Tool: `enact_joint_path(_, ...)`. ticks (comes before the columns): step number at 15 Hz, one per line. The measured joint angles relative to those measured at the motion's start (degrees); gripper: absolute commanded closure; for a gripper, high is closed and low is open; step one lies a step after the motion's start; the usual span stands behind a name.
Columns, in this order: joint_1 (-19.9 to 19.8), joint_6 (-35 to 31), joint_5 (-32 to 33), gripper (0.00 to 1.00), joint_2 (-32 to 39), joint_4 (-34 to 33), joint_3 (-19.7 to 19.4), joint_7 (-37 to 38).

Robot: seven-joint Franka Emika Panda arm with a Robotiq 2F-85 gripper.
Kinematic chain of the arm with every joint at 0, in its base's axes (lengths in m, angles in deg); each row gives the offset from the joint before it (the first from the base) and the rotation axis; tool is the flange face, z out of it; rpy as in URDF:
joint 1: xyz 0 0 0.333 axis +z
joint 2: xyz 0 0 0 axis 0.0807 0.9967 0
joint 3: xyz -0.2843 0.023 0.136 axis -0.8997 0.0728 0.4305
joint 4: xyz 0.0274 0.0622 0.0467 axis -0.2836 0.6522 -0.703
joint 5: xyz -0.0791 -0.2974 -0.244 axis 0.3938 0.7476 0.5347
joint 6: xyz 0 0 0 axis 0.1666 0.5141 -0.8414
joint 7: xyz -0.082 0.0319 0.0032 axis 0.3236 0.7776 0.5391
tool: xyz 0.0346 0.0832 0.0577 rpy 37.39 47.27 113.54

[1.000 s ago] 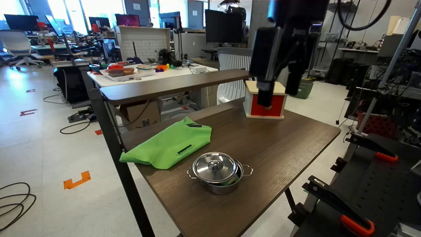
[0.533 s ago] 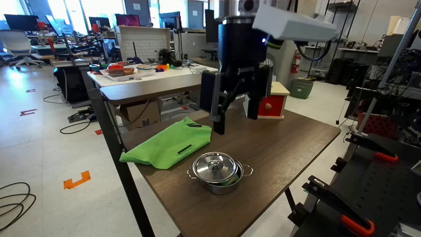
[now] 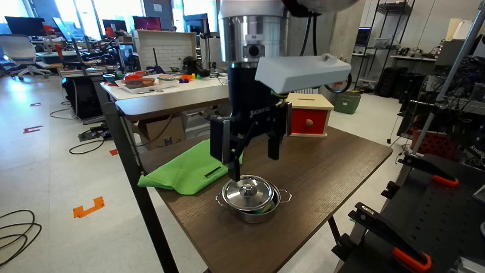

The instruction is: Remove the silver lid from the silver pot

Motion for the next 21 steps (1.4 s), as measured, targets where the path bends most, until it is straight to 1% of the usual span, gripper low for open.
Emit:
enact_joint_path(5, 1.5, 0.0, 0.0, 0.0, 3.4, -2.0, -1.3, 0.0)
enact_joint_path(11, 2.4, 0.0, 0.0, 0.0, 5.1, -3.3, -2.8, 0.0)
enact_joint_path(12, 2.5, 0.0, 0.0, 0.25, 5.3, -3.5, -3.0, 0.0)
enact_joint_path(13, 2.6, 0.0, 0.0, 0.26, 5.6, -3.7, -3.2, 0.0)
enact_joint_path(14, 2.6, -0.1, 0.0, 0.32, 6.0, -4.0, -3.3, 0.0)
enact_joint_path(15, 2.6, -0.1, 0.0, 0.42, 6.3, -4.2, -3.3, 0.0)
enact_joint_path(17, 2.6, -0.1, 0.0, 0.58, 6.8, -4.5, -3.4, 0.0)
enact_joint_path(18, 2.6, -0.2, 0.0, 0.65, 7.1, -4.8, -3.4, 0.0)
enact_joint_path(19, 2.6, -0.2, 0.0, 0.73, 7.3, -5.0, -3.4, 0.0)
enact_joint_path(21, 2.7, -0.2, 0.0, 0.87, 7.6, -5.2, -3.5, 0.0)
